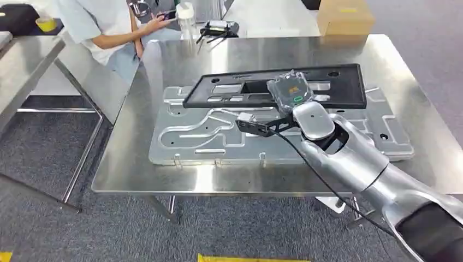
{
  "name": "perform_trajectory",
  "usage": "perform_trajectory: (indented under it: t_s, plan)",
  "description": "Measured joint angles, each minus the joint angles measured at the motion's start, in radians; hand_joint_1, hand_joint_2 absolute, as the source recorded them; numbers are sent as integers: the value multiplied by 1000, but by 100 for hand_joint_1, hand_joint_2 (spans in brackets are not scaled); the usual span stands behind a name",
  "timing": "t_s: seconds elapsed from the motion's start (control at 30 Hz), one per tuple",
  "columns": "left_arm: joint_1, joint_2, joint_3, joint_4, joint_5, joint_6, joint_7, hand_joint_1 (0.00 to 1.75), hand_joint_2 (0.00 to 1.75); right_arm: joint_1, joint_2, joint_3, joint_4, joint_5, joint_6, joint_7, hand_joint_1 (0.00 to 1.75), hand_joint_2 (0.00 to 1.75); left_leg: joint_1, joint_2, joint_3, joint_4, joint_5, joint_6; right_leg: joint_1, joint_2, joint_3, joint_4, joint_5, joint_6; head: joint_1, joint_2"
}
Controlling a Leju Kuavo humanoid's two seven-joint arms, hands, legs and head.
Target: Take the parts from the cabinet and place them on the table.
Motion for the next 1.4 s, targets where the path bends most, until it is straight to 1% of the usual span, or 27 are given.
perform_trajectory:
  t_s: [0.07, 0.1, 0.13, 0.17, 0.23, 0.3, 0.37, 0.43, 0.47, 0.5, 0.57, 0.6, 0.63, 0.67, 0.73, 0.77, 0.8, 0.9, 1.0, 1.07, 1.13, 1.17, 1.2, 1.27, 1.3, 1.33, 1.4]
  plan:
    - [0, 0, 0, 0, 0, 0, 0, 0, 175, 4, 0, 0, 0, 0, 0, -1, 175, 175, 2, 0, -87, 156, -55, -7, 1, 0, 2, 0, -3, -3, 0, 0]
    - [1, 0, 0, 0, 0, 0, 0, 0, 175, 7, 0, 0, 0, 0, 0, -1, 175, 175, 3, 0, -114, 194, -54, -7, 2, 0, 3, 0, -4, -4, 0, 0]
    - [2, -1, 0, 0, 0, 0, 0, 0, 175, 8, 0, 0, 0, 0, 0, -1, 175, 175, 3, 0, -116, 181, -31, -6, 3, 1, 5, 0, -6, -5, 0, 0]
    - [2, 0, 0, 0, 0, 0, 0, 0, 175, 8, 0, 0, 0, 0, 0, -1, 175, 175, 3, 0, -94, 123, 13, -2, 4, 1, 9, 0, -8, -4, 0, 0]
    - [2, 0, 0, 0, 0, 0, 0, 0, 175, 5, 0, 0, 0, 0, 0, -1, 175, 175, 0, 0, -5, -66, 110, 13, 5, 1, 21, -1, -13, -1, 0, 0]
    - [0, 4, 0, 0, 0, 0, 0, 0, 175, 2, 0, 0, 0, 0, 0, 0, 175, 175, -11, 1, 25, -118, 95, 24, 8, 2, 22, -6, -14, 7, 1, 0]
    - [-1, 5, 0, 0, 0, 0, 0, 0, 175, 3, 0, 0, 0, 0, 0, -1, 175, 175, -14, -1, 24, -120, 94, 31, 6, 2, 26, -15, -13, 18, 1, 0]
    - [0, 5, 0, 0, 0, 0, 0, 0, 175, 2, 0, 0, -1, 0, 0, -1, 175, 175, -3, 1, 45, -151, 106, 44, 14, 1, 32, -23, -15, 33, 2, 0]
    - [1, 4, 0, 0, 0, 0, 0, 0, 175, 1, 0, 0, 0, 0, 0, -1, 175, 175, -4, 2, 56, -161, 109, 44, 10, -3, 31, -8, -24, 34, 6, 0]
    - [1, 4, 0, 0, 0, 0, 1, 0, 175, -4, 0, 0, 0, 0, 0, -1, 175, 175, -3, 3, 59, -164, 109, 52, 12, -3, 6, 43, -54, 35, 8, 0]
    - [-1, 4, 0, 0, 0, 1, 3, 0, 175, -3, 0, 0, 1, 1, 0, 0, 175, 175, -4, 4, 59, -161, 105, 57, 13, -2, -81, 205, -120, 37, 8, 0]
    - [-1, 4, 0, 0, 0, 1, 3, 0, 175, 3, -1, 0, 1, 1, 0, -2, 175, 175, -5, 4, 59, -159, 102, 60, 12, -2, -115, 262, -132, 39, 7, 0]
    - [-1, 4, 0, 0, 0, 1, 3, 0, 175, 9, -1, 0, 2, 1, 0, -3, 175, 175, -5, 3, 60, -157, 99, 59, 12, -2, -127, 271, -119, 41, 8, 0]
    - [1, 3, 0, 0, 0, 1, 3, 0, 175, 12, -1, 0, 3, 1, 0, -2, 175, 175, -4, 1, 61, -152, 94, 58, 11, -3, -114, 229, -82, 41, 8, 0]
    - [1, 2, 0, 0, 0, 0, 3, 0, 175, 8, -1, 0, 4, 1, 0, -2, 175, 175, -3, -2, 63, -137, 81, 51, 8, -3, -46, 74, 7, 39, 9, 0]
    - [2, 1, 0, 0, 0, 0, 3, 0, 175, 5, -1, 0, 4, 2, 0, -2, 175, 175, -3, -2, 63, -126, 72, 46, 8, -4, -16, -2, 22, 35, 8, 0]
    - [1, 2, 0, 0, 0, 0, 3, 0, 175, 5, -1, 0, 4, 2, 0, -2, 175, 175, -9, -2, 56, -119, 66, 40, 12, -4, -3, 0, 7, 32, 7, 0]
    - [2, 3, 0, 0, 0, -2, 2, 0, 175, 13, -2, -1, 3, 2, -1, 0, 175, 175, -9, -2, 58, -120, 62, 31, 16, 1, -6, -3, 6, 16, 5, 0]
    - [2, 3, 0, 0, -3, -3, -2, 0, 175, 12, -5, -2, 3, 1, -2, 1, 175, 175, -7, 1, 45, -82, 35, 13, 5, 2, 4, -12, 5, 1, 0, 0]
    - [0, 5, 0, 0, -5, 0, -5, 0, 175, 13, -5, -3, 3, 1, -4, 3, 175, 175, 0, 1, -30, 69, -31, 1, 5, 4, 9, -12, 1, -5, -2, 0]
    - [2, 5, 0, 0, -6, 0, -6, 0, 175, 24, -5, -3, 3, 2, -4, 3, 175, 175, 2, 1, -95, 176, -51, -4, 6, 4, 15, -12, -4, -9, -2, 0]
    - [3, 3, 0, 0, -6, 1, -6, 0, 175, 32, -5, -3, 3, 1, -4, 3, 175, 175, 4, 1, -103, 172, -27, -4, 6, 5, 20, -12, -7, -9, -2, 0]
    - [4, 3, 0, 0, -7, 1, -6, 0, 175, 34, -6, -3, 3, 2, -4, 3, 175, 175, 5, 1, -89, 123, 14, -4, 6, 6, 24, -12, -11, -7, -2, 0]
    - [2, 4, 0, 0, -7, 2, -8, 0, 175, 33, -7, -6, 3, 2, -5, 6, 175, 175, 5, 1, -17, -44, 112, 4, 5, 7, 36, -12, -18, -3, -2, 0]
    - [2, 5, 0, 0, -8, 2, -8, 0, 175, 33, -7, -10, 3, 2, -6, 6, 175, 175, 4, 0, 9, -107, 120, 9, 4, 7, 41, -15, -21, 0, -2, 0]
    - [2, 5, 0, 0, -8, 2, -9, 0, 175, 33, -9, -13, 3, 2, -8, 6, 175, 175, -6, 0, 26, -117, 109, 15, 9, 8, 40, -18, -21, 5, -1, 0]
    - [0, 5, 0, 0, -8, 2, -12, 0, 175, 36, -10, -15, 3, 2, -10, 6, 175, 175, -10, 1, 30, -133, 103, 22, 5, 8, 41, -25, -18, 16, -1, 0]
